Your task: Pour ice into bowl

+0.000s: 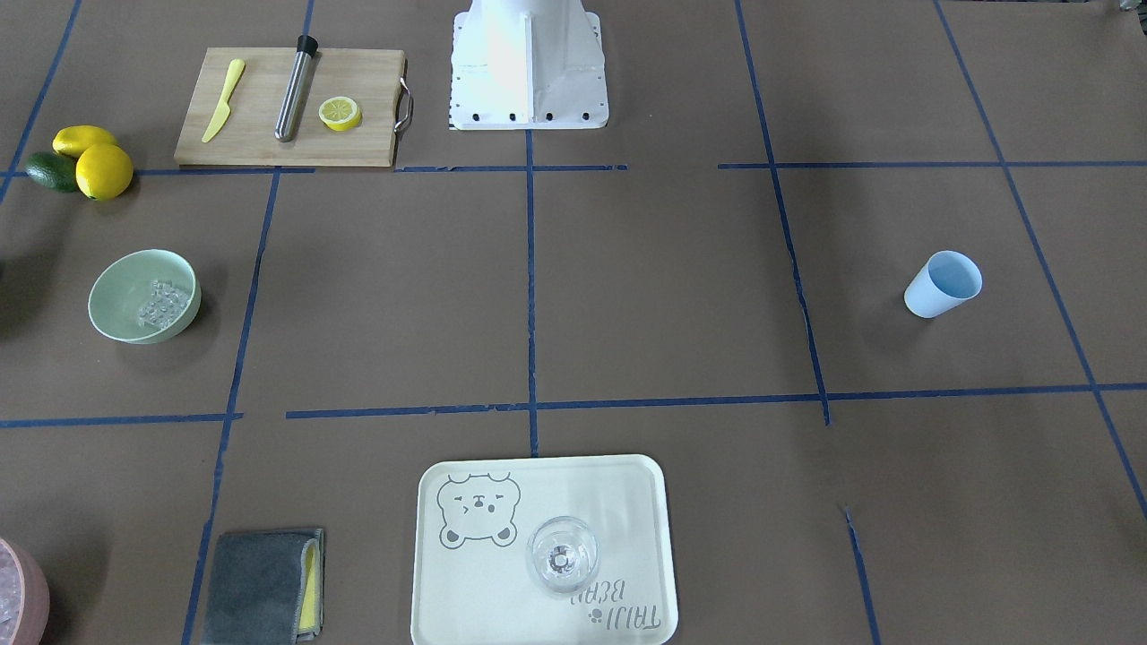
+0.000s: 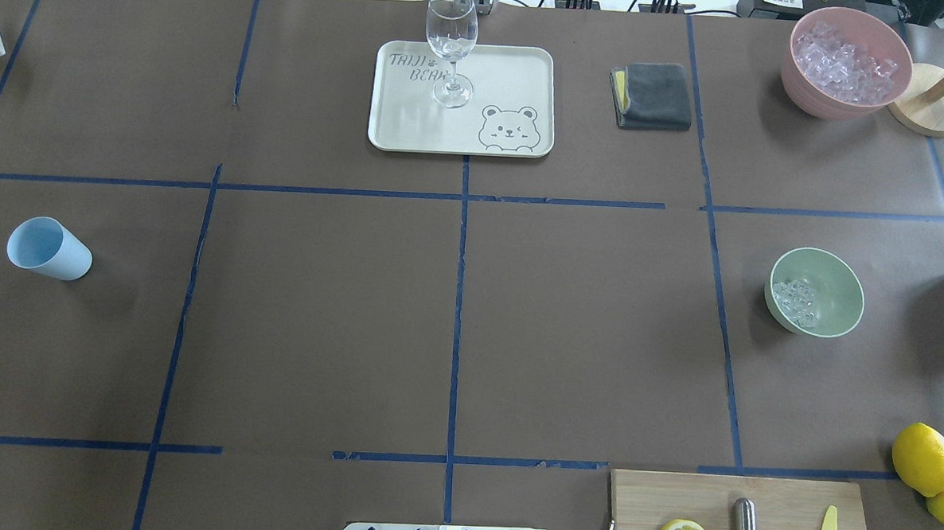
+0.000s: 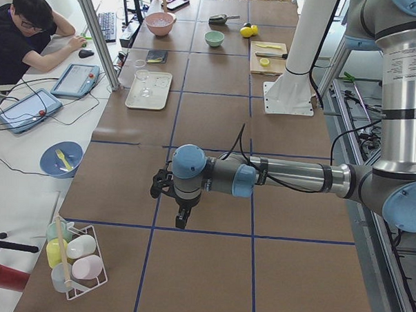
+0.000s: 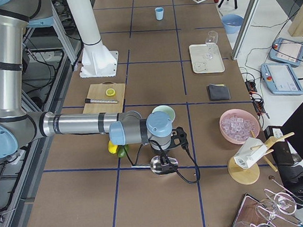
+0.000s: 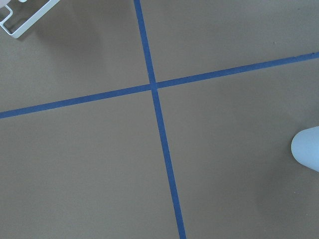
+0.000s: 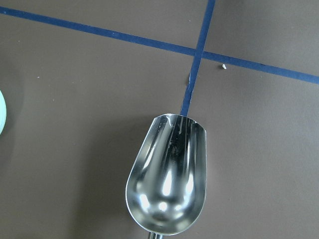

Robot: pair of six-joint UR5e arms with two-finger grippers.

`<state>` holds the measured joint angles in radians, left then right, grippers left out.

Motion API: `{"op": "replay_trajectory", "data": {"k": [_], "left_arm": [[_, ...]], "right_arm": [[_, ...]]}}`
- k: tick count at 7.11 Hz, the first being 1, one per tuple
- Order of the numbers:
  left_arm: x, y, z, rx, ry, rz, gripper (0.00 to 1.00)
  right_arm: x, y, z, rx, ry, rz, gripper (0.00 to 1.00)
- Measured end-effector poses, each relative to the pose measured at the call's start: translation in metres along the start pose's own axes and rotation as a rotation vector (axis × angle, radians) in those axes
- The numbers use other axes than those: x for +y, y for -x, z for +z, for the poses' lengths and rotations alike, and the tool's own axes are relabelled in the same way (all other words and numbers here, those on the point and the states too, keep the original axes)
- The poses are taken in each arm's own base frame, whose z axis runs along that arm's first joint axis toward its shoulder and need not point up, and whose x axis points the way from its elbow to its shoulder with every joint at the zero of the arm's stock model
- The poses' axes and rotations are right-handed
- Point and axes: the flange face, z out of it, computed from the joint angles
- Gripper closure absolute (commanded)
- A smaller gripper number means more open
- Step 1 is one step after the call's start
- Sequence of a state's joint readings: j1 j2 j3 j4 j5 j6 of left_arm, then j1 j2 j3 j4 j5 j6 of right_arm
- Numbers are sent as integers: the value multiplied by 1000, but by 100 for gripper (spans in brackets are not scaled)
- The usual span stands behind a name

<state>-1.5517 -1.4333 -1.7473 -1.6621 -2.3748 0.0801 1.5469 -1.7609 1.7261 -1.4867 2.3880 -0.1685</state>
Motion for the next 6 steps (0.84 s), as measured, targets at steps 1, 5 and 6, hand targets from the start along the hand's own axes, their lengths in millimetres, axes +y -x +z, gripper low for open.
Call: {"op": "replay_trajectory", "data": {"k": [1,5,6], "left_arm": [[3,2,2,0,4,-6,0],[12,5,4,2,11,-15,0],[18,6,6,2,17,-22,0]], "right_arm": [[2,-2,2,-1,4,5,0],[6,-6,7,-2,15,19,0],[6,-7,8,-2,16,20,0]]}}
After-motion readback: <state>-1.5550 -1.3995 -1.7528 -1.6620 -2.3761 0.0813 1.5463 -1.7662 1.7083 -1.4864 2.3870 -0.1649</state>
